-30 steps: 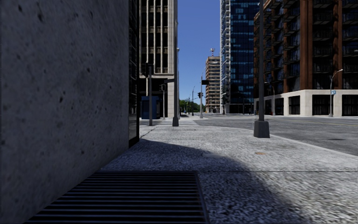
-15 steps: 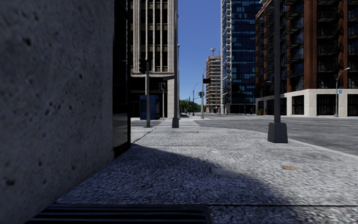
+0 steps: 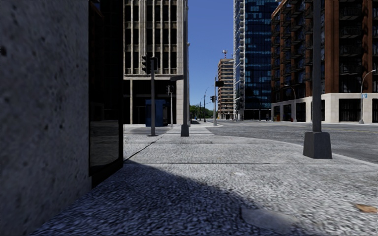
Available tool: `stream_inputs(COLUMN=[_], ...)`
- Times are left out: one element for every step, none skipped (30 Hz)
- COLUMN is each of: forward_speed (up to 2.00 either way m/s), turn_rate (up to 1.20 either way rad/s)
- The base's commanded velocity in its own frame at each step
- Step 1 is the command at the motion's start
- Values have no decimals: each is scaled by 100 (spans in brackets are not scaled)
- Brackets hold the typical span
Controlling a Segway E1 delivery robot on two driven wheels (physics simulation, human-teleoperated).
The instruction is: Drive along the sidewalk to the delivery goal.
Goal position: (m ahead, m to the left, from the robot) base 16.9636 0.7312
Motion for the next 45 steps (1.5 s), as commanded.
stream_inputs(forward_speed=[189,189,200,200,200,200,200,200,200,200,200,200,200,200,200,192,182,178,176,176,175,173,173,173,173,173,173,173,173,173,173,173,172,172,172,172,172,172,172,172,172,172,172,172,172], turn_rate=[0,0,0,0,0,0,0,0,0,0,0,0,0,0,0,0,0,0,0,0,3,14,19,19,21,21,21,21,21,21,21,21,21,21,22,22,23,24,25,25,26,26,27,27,28])
